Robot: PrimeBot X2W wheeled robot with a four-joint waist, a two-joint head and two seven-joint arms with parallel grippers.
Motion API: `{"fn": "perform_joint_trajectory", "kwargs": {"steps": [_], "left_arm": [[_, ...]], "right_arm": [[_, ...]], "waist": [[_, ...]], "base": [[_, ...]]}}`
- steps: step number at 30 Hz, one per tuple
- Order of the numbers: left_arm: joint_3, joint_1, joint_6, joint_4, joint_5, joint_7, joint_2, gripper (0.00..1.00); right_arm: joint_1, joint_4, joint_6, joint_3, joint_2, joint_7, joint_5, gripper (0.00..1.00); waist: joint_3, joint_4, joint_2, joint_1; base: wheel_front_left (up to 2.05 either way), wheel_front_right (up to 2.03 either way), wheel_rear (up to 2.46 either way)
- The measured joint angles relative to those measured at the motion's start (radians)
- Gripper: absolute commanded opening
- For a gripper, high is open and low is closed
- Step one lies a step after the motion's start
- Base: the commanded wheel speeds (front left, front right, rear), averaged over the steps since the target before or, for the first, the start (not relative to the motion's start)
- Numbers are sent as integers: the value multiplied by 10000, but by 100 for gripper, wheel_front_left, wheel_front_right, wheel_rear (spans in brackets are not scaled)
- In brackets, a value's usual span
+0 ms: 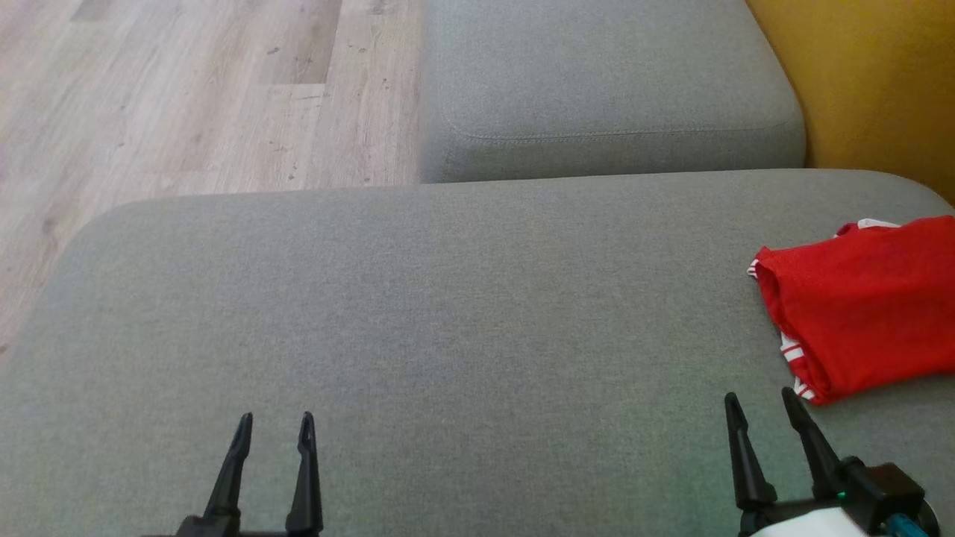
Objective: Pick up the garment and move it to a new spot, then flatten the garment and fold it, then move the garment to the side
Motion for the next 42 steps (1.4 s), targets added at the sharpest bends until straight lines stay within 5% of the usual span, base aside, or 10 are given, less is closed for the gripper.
{"fn": "perform_joint_trajectory", "kwargs": {"steps": [8,9,16,42], "left_arm": [[73,2,-82,8,48,0,0,100],[73,2,-82,17,48,0,0,0],[29,435,-82,1028,-56,77,-6,0],[360,-18,-272,1120,-3024,782,-8,0]], "right_arm": [[3,-71,0,-23,73,0,-94,100],[3,-71,0,-21,75,0,-94,0],[361,941,0,40,79,35,6,0],[-13,970,0,-186,77,652,2989,0]], "waist": [[-12,-23,0,1],[-20,-18,0,1],[-9,-26,0,2],[200,-129,0,2]], "base": [[0,0,0],[0,0,0],[0,0,0],[0,0,0]]}}
